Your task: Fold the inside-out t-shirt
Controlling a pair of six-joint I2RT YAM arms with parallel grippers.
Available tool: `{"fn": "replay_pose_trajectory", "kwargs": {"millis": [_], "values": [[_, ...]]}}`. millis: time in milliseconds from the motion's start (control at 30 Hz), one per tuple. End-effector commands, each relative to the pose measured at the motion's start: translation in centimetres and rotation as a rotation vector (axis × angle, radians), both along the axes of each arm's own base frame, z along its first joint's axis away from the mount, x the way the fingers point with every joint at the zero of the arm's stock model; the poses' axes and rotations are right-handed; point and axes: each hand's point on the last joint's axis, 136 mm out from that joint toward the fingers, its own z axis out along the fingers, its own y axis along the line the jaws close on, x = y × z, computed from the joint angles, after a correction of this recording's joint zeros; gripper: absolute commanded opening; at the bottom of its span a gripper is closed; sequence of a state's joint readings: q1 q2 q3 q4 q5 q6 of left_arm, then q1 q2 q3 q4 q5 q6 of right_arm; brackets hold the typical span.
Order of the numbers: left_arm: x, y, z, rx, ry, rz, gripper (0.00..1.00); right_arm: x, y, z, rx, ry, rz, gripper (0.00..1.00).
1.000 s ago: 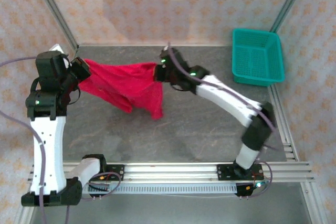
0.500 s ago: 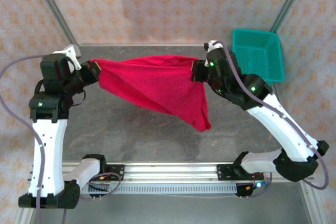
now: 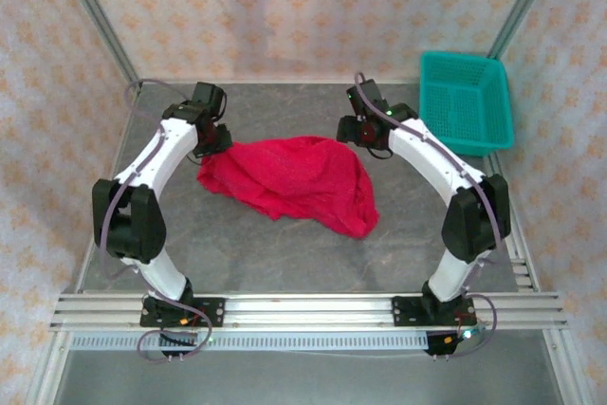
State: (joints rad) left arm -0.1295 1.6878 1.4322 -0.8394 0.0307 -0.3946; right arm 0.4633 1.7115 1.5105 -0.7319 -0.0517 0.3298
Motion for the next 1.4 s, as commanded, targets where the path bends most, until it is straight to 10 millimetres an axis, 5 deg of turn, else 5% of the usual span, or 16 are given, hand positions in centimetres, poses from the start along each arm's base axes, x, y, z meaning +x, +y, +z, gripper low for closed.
{"fn": "replay_pose_trajectory", "kwargs": {"millis": [0, 133, 200, 367, 533, 633, 867, 1000, 1067, 1167, 1367], "values": [[-2.2, 1.7, 4.0, 0.154, -0.086, 0.037, 0.54, -4.0, -0.7, 0.0, 0.040, 0.045, 0.011, 0.62], [-4.4, -1.1, 4.4, 0.107, -0.119, -0.031, 0.64, -7.3, 0.2, -2.5, 0.143, 0.103, 0.055, 0.49], [-5.7, -2.1, 3.8, 0.065, -0.104, -0.056, 0.64, -8.4, 0.9, -3.8, 0.182, 0.139, 0.081, 0.50], [-9.2, -6.4, 0.2, -0.181, -0.060, -0.129, 0.41, -10.0, 1.8, -7.7, 0.213, 0.238, 0.091, 0.60], [-10.9, -8.9, -3.9, -0.313, -0.014, -0.123, 0.53, -9.7, 2.9, -9.9, 0.257, 0.260, 0.079, 0.63], [-10.7, -10.1, -5.4, -0.356, -0.008, -0.121, 0.65, -9.0, 3.3, -10.8, 0.266, 0.262, 0.066, 0.63], [-8.7, -10.2, -9.1, -0.323, 0.021, -0.078, 0.69, -8.3, 3.9, -12.4, 0.277, 0.284, 0.049, 0.55], [-7.4, -9.9, -11.6, -0.264, 0.058, -0.071, 0.58, -7.9, 3.5, -12.5, 0.256, 0.272, 0.041, 0.41], [-6.9, -9.7, -12.3, -0.225, 0.084, -0.080, 0.35, -7.7, 3.3, -12.4, 0.251, 0.265, 0.037, 0.27], [-6.5, -8.6, -10.7, -0.138, 0.100, -0.102, 0.00, -7.1, 2.5, -11.2, 0.243, 0.249, 0.032, 0.00], [-6.3, -3.3, 2.3, 0.109, -0.065, -0.116, 0.00, -6.9, -3.6, -0.7, 0.110, 0.078, -0.020, 0.00]]}}
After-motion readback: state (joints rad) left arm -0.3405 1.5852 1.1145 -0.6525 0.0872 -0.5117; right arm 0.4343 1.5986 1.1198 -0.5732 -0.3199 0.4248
